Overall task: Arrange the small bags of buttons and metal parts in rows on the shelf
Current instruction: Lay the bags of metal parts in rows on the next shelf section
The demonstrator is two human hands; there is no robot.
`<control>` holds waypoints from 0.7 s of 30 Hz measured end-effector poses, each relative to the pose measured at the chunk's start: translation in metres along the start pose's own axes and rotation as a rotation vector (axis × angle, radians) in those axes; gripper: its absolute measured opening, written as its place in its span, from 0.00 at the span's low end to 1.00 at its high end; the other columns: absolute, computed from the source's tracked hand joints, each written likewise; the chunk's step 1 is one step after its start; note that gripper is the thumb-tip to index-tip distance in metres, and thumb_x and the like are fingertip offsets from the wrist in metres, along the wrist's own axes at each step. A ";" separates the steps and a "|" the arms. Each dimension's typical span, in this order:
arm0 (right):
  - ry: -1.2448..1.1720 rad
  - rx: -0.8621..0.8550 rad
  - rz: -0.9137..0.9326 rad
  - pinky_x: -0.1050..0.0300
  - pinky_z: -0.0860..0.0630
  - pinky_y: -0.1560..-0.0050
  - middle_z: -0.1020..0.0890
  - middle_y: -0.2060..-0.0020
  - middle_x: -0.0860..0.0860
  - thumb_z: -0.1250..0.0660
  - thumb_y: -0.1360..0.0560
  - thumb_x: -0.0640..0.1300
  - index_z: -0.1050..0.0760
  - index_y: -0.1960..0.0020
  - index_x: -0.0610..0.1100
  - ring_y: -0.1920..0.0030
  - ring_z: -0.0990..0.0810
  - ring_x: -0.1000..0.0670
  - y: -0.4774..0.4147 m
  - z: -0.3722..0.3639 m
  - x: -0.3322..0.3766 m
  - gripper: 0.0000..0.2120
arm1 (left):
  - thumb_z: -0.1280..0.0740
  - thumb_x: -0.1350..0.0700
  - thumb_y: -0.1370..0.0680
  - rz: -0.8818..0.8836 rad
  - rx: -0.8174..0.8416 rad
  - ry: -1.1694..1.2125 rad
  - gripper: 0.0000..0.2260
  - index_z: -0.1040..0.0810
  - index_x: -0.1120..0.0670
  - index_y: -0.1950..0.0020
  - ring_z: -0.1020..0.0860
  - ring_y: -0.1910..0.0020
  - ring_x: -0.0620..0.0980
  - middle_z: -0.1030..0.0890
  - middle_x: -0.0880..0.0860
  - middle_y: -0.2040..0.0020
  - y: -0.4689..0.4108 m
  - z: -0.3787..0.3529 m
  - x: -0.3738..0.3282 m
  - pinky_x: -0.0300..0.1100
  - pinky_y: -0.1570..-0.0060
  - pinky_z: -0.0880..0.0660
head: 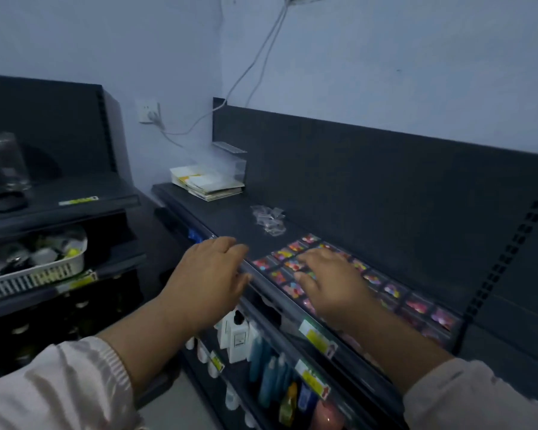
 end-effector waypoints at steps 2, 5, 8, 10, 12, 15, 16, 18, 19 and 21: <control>-0.048 0.005 -0.019 0.56 0.34 0.37 0.27 0.35 0.49 0.43 0.21 0.53 0.31 0.32 0.46 0.36 0.31 0.48 -0.026 -0.008 -0.005 0.20 | 0.40 0.43 0.22 0.017 0.012 0.002 0.23 0.35 0.50 0.28 0.31 0.34 0.49 0.31 0.48 0.31 -0.013 -0.005 0.013 0.44 0.34 0.34; -0.084 0.019 -0.050 0.58 0.35 0.38 0.28 0.35 0.48 0.42 0.21 0.51 0.32 0.31 0.45 0.35 0.31 0.49 -0.067 -0.023 -0.017 0.20 | 0.41 0.43 0.21 0.045 0.042 0.014 0.24 0.37 0.49 0.27 0.32 0.33 0.49 0.32 0.48 0.30 -0.039 -0.018 0.032 0.43 0.35 0.34; -0.107 0.043 -0.091 0.56 0.33 0.38 0.28 0.36 0.48 0.42 0.21 0.51 0.32 0.32 0.45 0.37 0.31 0.48 -0.113 -0.041 -0.034 0.20 | 0.42 0.44 0.21 0.079 0.091 0.048 0.24 0.38 0.50 0.26 0.32 0.34 0.49 0.33 0.48 0.30 -0.073 -0.037 0.053 0.42 0.36 0.33; -0.120 0.056 -0.125 0.53 0.30 0.40 0.27 0.39 0.47 0.41 0.21 0.52 0.30 0.34 0.44 0.40 0.28 0.47 -0.145 -0.053 -0.047 0.19 | 0.42 0.44 0.21 0.097 0.112 0.059 0.24 0.39 0.50 0.26 0.32 0.34 0.49 0.32 0.48 0.30 -0.101 -0.050 0.067 0.42 0.37 0.33; -0.116 0.059 -0.159 0.52 0.29 0.42 0.25 0.41 0.46 0.40 0.22 0.52 0.28 0.37 0.44 0.42 0.26 0.47 -0.177 -0.064 -0.060 0.18 | 0.42 0.44 0.21 0.127 0.134 0.075 0.24 0.39 0.50 0.26 0.31 0.35 0.49 0.32 0.49 0.31 -0.130 -0.064 0.080 0.42 0.38 0.32; -0.149 0.068 -0.213 0.52 0.28 0.43 0.25 0.42 0.46 0.40 0.23 0.52 0.27 0.38 0.44 0.44 0.25 0.46 -0.220 -0.079 -0.081 0.17 | 0.41 0.44 0.21 0.186 0.148 0.137 0.24 0.39 0.49 0.26 0.29 0.36 0.49 0.31 0.49 0.32 -0.172 -0.083 0.094 0.42 0.39 0.32; -0.178 0.067 -0.238 0.53 0.27 0.44 0.25 0.42 0.46 0.40 0.23 0.51 0.27 0.39 0.44 0.44 0.25 0.46 -0.232 -0.084 -0.087 0.16 | 0.41 0.44 0.21 0.209 0.150 0.169 0.24 0.38 0.49 0.27 0.28 0.38 0.49 0.30 0.49 0.32 -0.185 -0.091 0.098 0.41 0.40 0.31; -0.228 0.064 -0.286 0.52 0.27 0.45 0.24 0.44 0.47 0.39 0.23 0.50 0.26 0.41 0.44 0.46 0.24 0.47 -0.252 -0.096 -0.098 0.15 | 0.40 0.44 0.21 0.255 0.164 0.240 0.23 0.37 0.50 0.27 0.27 0.38 0.49 0.29 0.50 0.32 -0.209 -0.108 0.109 0.41 0.41 0.31; -0.243 0.067 -0.308 0.52 0.27 0.46 0.23 0.45 0.47 0.38 0.23 0.50 0.26 0.42 0.44 0.47 0.24 0.47 -0.261 -0.102 -0.103 0.14 | 0.39 0.45 0.21 0.274 0.178 0.271 0.23 0.36 0.50 0.28 0.27 0.38 0.49 0.28 0.51 0.33 -0.220 -0.118 0.114 0.41 0.41 0.30; -0.247 0.082 -0.346 0.53 0.26 0.47 0.21 0.47 0.47 0.38 0.23 0.50 0.25 0.44 0.44 0.49 0.23 0.47 -0.277 -0.116 -0.111 0.12 | 0.39 0.45 0.21 0.289 0.220 0.305 0.23 0.34 0.51 0.29 0.26 0.37 0.50 0.27 0.52 0.33 -0.243 -0.140 0.125 0.43 0.39 0.29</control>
Point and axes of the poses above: each hand's wrist, its own y-axis away from the middle knuckle, its own z-axis out of the back of the hand, x = y × z, the point moved 2 cm from there along -y, towards the middle knuckle
